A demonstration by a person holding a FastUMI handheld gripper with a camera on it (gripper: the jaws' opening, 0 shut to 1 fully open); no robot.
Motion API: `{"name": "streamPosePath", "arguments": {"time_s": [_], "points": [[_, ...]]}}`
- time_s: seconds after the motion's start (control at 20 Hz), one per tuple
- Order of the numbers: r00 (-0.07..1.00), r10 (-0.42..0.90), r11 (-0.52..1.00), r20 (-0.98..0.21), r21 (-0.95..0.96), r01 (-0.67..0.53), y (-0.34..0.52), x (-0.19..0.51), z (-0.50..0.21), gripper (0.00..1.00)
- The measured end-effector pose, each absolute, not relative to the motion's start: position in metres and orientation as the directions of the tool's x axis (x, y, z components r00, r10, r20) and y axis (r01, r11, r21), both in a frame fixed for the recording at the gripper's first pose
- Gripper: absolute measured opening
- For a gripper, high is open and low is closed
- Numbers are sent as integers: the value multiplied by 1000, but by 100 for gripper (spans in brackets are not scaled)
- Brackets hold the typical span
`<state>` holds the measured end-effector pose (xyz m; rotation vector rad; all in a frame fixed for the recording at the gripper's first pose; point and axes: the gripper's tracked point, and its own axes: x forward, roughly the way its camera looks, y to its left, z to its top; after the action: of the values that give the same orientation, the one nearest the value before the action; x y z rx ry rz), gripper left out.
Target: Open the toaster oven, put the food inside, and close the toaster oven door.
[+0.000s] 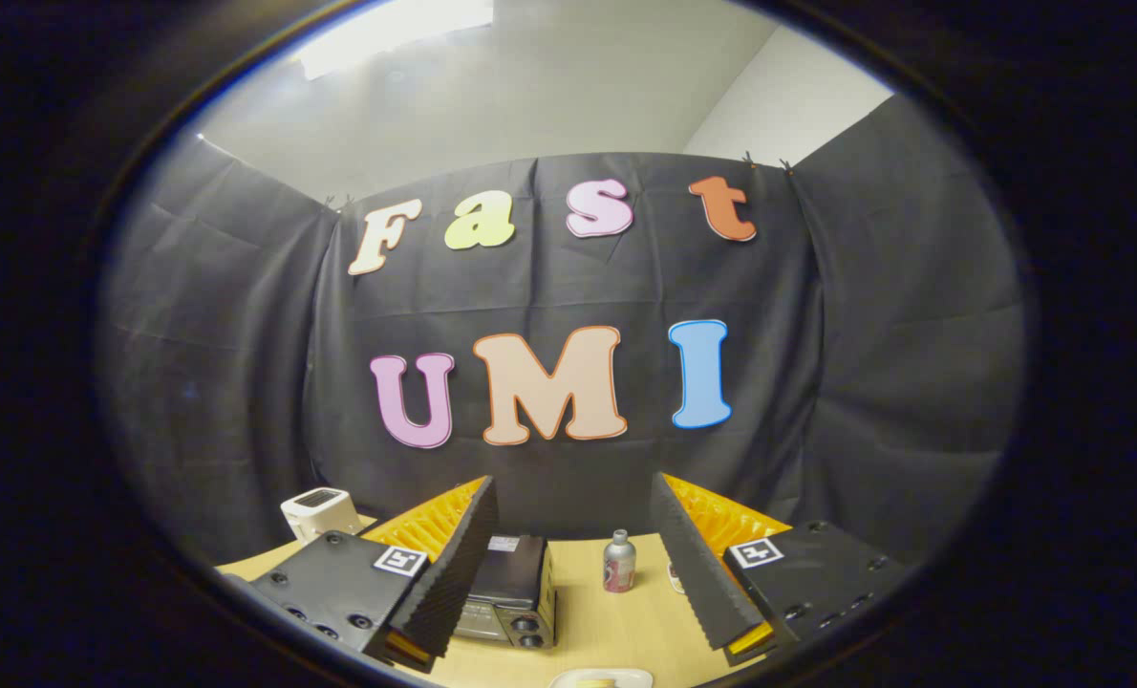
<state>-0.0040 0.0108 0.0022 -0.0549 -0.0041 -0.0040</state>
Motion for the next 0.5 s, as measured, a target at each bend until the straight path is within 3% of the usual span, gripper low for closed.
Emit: {"name": "streamPosePath", "arguments": {"time_s": [0.5], "points": [[999,-13,999,32,-51,15,15,-7,-1,99]]}}
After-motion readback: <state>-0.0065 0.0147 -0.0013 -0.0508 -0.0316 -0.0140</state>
